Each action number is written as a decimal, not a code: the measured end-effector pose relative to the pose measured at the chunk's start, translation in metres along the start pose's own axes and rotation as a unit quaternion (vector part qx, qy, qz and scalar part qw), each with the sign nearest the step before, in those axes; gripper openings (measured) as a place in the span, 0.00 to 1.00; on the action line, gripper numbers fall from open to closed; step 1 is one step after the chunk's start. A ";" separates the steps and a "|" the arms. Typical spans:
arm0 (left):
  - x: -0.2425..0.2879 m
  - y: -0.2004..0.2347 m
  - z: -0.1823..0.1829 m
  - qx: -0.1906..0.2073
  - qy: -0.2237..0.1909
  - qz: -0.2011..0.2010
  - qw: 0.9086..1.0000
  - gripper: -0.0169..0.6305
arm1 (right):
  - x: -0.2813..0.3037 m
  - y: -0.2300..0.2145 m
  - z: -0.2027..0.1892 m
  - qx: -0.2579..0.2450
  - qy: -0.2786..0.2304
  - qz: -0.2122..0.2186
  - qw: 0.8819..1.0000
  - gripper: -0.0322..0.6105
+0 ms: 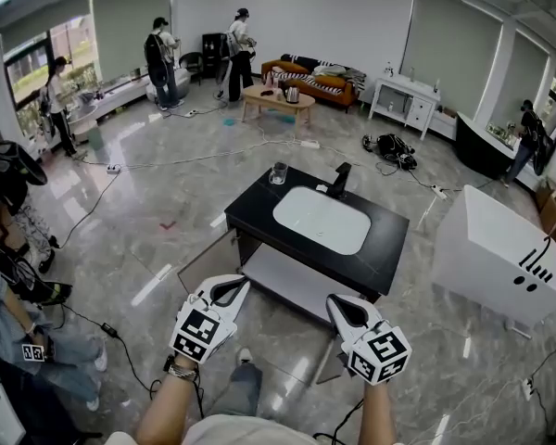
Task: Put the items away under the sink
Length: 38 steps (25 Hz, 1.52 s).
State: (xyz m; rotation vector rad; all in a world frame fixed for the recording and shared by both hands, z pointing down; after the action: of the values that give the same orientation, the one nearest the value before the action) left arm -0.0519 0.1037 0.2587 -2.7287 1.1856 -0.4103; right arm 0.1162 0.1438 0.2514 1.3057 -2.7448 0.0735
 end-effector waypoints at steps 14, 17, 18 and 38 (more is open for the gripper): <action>0.113 0.133 -0.007 0.010 -0.009 0.005 1.000 0.03 | 0.132 -0.084 0.016 -0.025 0.020 -0.018 0.999 0.06; 0.137 0.162 -0.015 0.003 -0.004 0.002 1.000 0.03 | 0.164 -0.104 0.018 -0.013 0.014 -0.027 0.999 0.06; 0.145 0.172 -0.017 0.000 -0.003 0.000 1.000 0.03 | 0.174 -0.111 0.021 -0.010 0.009 -0.032 0.999 0.06; 0.265 0.299 -0.055 -0.029 0.009 -0.049 0.998 0.03 | 0.310 -0.182 0.037 -0.029 -0.009 -0.091 0.995 0.06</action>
State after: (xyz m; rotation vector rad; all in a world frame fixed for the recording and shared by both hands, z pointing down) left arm -0.1039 -0.2949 0.2929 -2.8469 1.0884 -0.4192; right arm 0.0605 -0.2131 0.2497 1.5399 -2.6081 -0.0313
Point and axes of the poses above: the fingertips, and each gripper's own axes: x forward along the fingers, y to its left, z out of its top, the point moved 1 cm from there along -x, backward along the fingers, and after that the axes turned 1 degree about -y, right-handed, at the moved point
